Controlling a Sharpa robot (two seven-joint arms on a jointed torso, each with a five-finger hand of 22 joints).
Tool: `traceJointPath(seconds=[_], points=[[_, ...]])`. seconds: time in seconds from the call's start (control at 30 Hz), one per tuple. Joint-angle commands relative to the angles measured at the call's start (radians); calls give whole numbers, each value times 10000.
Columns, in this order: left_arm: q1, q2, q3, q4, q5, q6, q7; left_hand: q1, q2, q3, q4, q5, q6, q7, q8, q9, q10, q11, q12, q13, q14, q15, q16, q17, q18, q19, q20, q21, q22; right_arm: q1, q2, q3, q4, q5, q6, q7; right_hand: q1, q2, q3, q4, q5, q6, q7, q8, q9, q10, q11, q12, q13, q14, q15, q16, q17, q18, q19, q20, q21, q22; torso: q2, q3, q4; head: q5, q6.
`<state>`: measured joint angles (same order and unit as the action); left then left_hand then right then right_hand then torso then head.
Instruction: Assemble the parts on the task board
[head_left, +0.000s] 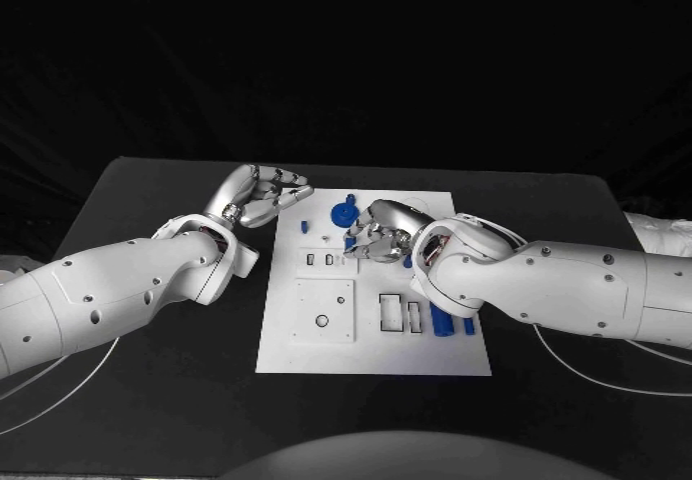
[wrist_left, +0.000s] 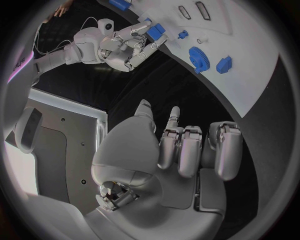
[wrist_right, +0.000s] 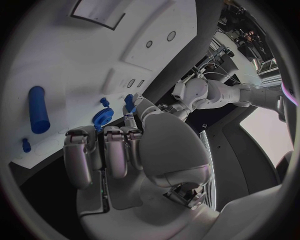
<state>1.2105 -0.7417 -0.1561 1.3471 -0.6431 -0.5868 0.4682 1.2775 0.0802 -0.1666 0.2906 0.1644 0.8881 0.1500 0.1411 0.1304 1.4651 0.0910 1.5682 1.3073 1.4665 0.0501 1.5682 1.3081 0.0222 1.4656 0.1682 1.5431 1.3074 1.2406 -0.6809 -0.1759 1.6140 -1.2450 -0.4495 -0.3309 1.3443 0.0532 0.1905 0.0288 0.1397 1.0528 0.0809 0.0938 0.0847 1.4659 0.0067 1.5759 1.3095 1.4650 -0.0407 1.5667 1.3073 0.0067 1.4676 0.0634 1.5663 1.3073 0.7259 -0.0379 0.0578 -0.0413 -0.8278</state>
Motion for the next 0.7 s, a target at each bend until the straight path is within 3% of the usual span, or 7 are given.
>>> traceJointPath(seconds=[0.03, 0.7], points=[[4, 1, 8, 39, -56, -10, 134, -17, 86, -76, 1, 31, 25, 8, -65, 14, 1057, -66, 26, 2635, 1043, -89, 26, 2627, -33, 156, -71, -19, 2067, -63, 81, 0, -68, -346, 210, -139, -61, 30, -30, -12, 67, 172, 124, -29, 9, 1049, 72, -51, 2612, 1058, 62, 41, 2635, -67, 1032, 89, 45, 2635, 3, 10, -5, 1, -19], [4, -45, 8, 43, -59, -14, 129, 18, 104, -88, -4, 43, 31, 7, -74, 15, 1057, -67, 26, 2635, 1043, -90, 26, 2627, -32, 152, -72, -21, 2065, -282, 284, -2, -310, -893, 428, -17, -125, -8, -52, 2, 103, 135, 152, -88, -14, 1049, 106, -51, 2612, 1058, 97, 41, 2635, -67, 1032, 123, 45, 2635, 1, 8, -6, -30, -97]])
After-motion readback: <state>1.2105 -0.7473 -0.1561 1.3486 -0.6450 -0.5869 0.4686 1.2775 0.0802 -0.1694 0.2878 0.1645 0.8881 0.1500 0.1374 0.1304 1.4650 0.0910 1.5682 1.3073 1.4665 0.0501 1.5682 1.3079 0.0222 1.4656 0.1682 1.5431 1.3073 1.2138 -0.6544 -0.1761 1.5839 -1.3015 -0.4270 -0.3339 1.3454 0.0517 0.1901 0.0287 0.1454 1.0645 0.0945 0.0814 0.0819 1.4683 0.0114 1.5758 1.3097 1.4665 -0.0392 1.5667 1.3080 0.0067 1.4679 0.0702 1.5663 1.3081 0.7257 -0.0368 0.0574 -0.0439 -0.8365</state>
